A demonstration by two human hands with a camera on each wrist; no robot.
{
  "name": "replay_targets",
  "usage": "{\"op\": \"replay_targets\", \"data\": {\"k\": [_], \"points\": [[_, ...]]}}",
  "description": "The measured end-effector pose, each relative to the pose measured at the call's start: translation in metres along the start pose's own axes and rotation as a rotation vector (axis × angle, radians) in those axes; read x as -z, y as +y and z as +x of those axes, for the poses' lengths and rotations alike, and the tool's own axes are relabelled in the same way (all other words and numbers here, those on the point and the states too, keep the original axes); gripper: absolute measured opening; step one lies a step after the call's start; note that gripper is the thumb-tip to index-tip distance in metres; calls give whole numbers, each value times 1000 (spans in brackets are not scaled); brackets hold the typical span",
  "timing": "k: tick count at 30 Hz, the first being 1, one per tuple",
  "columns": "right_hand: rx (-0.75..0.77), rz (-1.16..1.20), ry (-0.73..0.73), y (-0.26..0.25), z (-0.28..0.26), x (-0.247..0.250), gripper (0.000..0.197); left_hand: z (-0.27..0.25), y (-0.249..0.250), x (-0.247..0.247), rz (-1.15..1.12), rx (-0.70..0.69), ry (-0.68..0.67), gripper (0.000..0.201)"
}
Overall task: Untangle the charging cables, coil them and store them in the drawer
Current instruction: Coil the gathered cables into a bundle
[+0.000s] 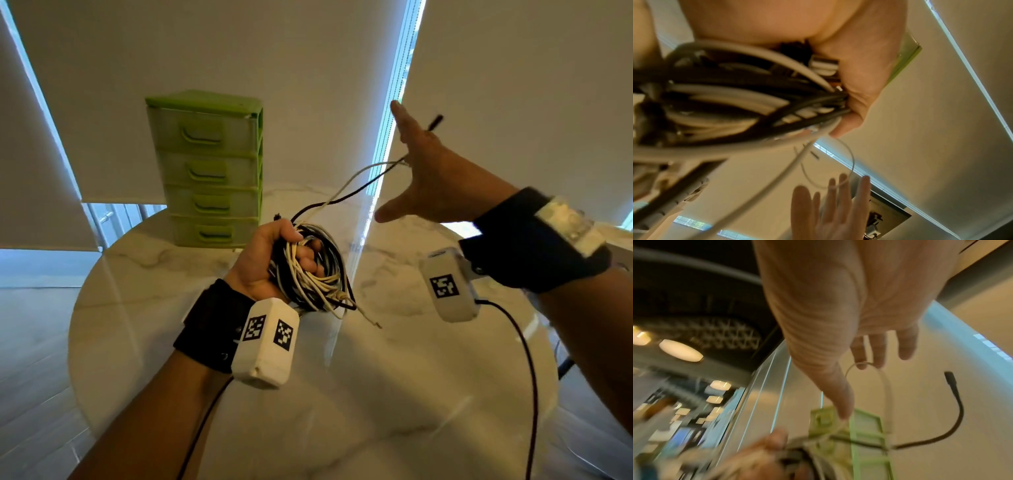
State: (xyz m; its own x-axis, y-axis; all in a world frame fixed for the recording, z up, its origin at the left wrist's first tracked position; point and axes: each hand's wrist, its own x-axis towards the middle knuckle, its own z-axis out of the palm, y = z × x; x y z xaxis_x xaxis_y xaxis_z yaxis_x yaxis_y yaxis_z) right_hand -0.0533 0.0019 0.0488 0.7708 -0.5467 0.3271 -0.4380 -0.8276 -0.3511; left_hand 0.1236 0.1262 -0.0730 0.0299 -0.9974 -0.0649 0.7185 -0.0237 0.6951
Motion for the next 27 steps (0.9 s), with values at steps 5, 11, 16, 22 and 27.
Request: {"op": "replay_targets", "data": {"k": [5,11,16,22,27], "points": [[334,-514,37,-16,-2,-39,93,1,-3,0,-19,9,-14,43],[477,-940,386,-14,6,-59,81,3,-9,-3,-21,55,-76,41],[623,-704,-134,-1,15,-69,82,4,-8,-1,0,61,-129,41],[530,-251,-337,5,29,-60,43,1,-3,-1,78,78,-191,37],[426,314,-307,2,26,-59,17,-8,-1,-4,-67,60,-378,36]]}}
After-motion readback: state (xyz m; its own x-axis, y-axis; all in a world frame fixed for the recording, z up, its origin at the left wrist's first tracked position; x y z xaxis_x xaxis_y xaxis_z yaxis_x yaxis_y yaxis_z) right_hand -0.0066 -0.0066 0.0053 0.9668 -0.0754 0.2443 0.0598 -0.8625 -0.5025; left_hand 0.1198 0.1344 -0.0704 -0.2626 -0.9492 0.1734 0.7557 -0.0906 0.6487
